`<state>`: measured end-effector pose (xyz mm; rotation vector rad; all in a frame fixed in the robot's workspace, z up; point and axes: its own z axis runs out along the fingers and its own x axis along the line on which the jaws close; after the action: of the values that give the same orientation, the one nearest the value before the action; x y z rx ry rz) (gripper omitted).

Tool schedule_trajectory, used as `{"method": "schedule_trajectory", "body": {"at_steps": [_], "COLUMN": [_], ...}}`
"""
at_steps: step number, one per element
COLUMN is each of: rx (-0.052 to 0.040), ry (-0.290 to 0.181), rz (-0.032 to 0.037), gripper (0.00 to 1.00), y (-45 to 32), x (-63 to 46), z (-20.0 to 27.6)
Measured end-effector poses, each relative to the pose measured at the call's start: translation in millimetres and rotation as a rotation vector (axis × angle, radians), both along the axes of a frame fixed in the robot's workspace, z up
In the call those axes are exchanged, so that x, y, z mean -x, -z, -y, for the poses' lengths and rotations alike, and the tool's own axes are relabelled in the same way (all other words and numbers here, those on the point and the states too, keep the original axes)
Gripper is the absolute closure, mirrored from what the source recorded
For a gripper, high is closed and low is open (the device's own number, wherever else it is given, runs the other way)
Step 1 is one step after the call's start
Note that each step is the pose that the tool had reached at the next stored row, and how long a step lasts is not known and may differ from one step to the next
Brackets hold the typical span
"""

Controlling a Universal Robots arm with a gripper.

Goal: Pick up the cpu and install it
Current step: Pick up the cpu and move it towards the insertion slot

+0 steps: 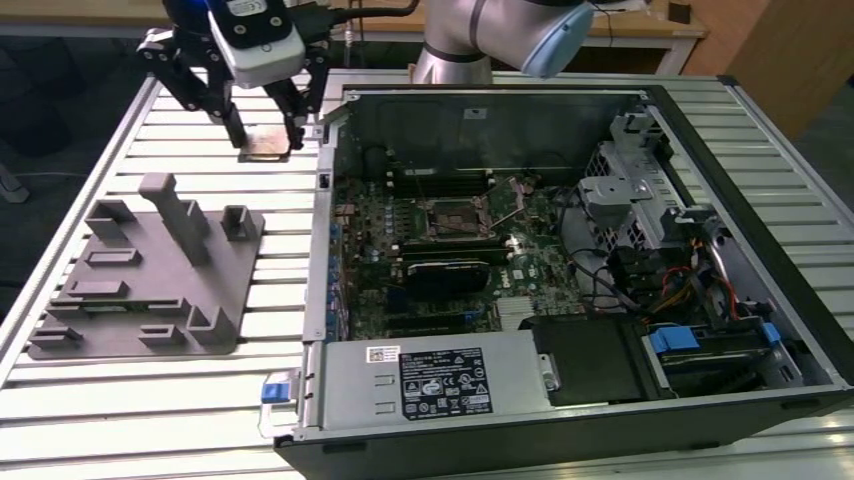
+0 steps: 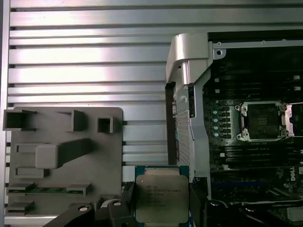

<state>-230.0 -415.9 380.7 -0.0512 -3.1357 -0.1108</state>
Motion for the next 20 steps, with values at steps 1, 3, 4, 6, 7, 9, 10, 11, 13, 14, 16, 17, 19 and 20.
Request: {"method": "schedule_trajectory", "body": {"at_steps": [1,3,4,6,7,9,10,11,13,14,16,17,19,20], "rx": [0.0,0.0,0.0,0.0001,0.0001,0.0,0.0,0.0,0.0,0.0,0.0,0.0,0.0001,0.0], "ry": [0.0,0.0,0.0,0.0,0.0,0.0,0.0,0.0,0.0,0.0,0.0,0.0,0.0,0.0], "rz": [0.0,0.0,0.0001,-0.0001,0.0,0.0,0.0,0.0,0.0,0.0,0.0,0.0,0.0,0.0], "gripper": [0.46,0.46,0.46,0.46,0.46,0.46,0.46,0.46,0.46,0.46,0.46,0.46,0.46,0.46], "y": [0.0,0.0,0.0,0.0,0.0,0.0,0.0,0.0,0.0,0.0,0.0,0.0,0.0,0.0], "x": [-2.2,-6.9,-9.5,-14.3,-16.7,-21.7,-24.2,-26.6,-31.5,-34.0,-39.3,-41.9,-47.4,-50.0], "z": [0.0,0.0,-0.1,-0.1,-0.1,-0.1,-0.1,-0.2,-0.2,-0.2,-0.3,-0.3,-0.4,-0.4]}}
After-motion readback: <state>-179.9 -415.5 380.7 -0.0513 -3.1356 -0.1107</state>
